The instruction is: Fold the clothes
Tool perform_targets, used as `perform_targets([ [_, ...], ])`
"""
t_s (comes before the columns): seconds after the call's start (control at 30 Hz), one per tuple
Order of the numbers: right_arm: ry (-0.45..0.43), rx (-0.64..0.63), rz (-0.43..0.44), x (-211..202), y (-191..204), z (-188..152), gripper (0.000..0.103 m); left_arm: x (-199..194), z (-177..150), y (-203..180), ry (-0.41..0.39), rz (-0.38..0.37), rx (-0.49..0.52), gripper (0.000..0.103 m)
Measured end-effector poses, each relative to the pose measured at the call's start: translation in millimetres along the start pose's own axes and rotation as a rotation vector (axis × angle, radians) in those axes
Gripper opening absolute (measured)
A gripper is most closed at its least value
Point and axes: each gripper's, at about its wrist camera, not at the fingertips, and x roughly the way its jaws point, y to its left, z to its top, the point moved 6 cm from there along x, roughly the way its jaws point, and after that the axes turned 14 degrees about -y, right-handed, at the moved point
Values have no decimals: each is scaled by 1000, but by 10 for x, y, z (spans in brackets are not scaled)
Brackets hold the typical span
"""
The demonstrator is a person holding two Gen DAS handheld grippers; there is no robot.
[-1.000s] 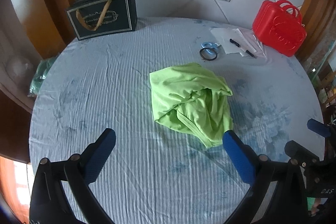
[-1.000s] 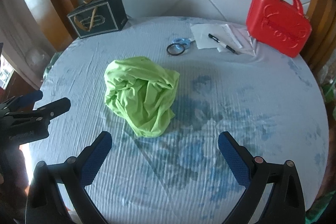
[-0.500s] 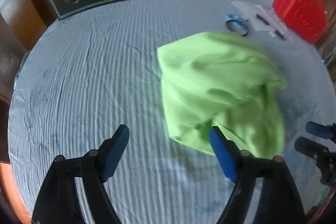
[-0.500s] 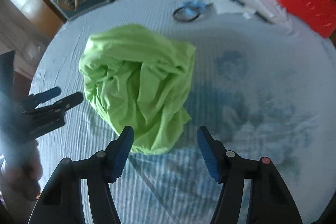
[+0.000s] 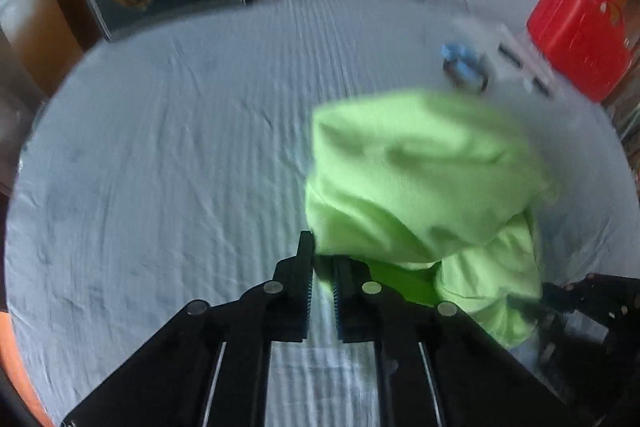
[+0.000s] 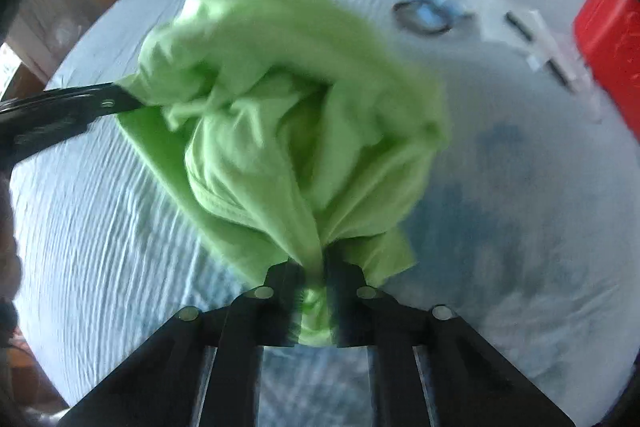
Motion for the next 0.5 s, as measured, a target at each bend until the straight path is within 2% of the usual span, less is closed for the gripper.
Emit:
perform_targets([
  [0.07, -54, 1, -41, -177, -163, 97, 9, -168, 109, 51, -9, -18, -36, 9],
  [0.2, -191, 90, -137, -842, -683, 240, 10, -491, 195, 86, -6, -63, -85, 9],
  [0.3, -260, 154, -269, -1344, -1189, 206, 9, -657, 139, 46, 24, -90, -70, 9],
  [0.33, -276, 182, -309, -1498, -1360, 167, 9, -688, 100, 32, 35, -99, -64, 14],
  [0.4, -286, 230, -371, -1687, -1613, 120, 10, -723, 10, -33, 55, -113, -51, 41],
  [0.43, -273, 270, -398, -1743, -1792, 19, 10, -723, -44, -88, 64, -118, -44, 69],
  [0.47, -260, 309, -419, -1795, -1960, -87, 10, -724, -97, -142, 73, -124, -37, 87],
  [0.5, -248, 348, -414, -1825, -2068, -216, 13, -724, -150, -196, 82, -129, -30, 89],
])
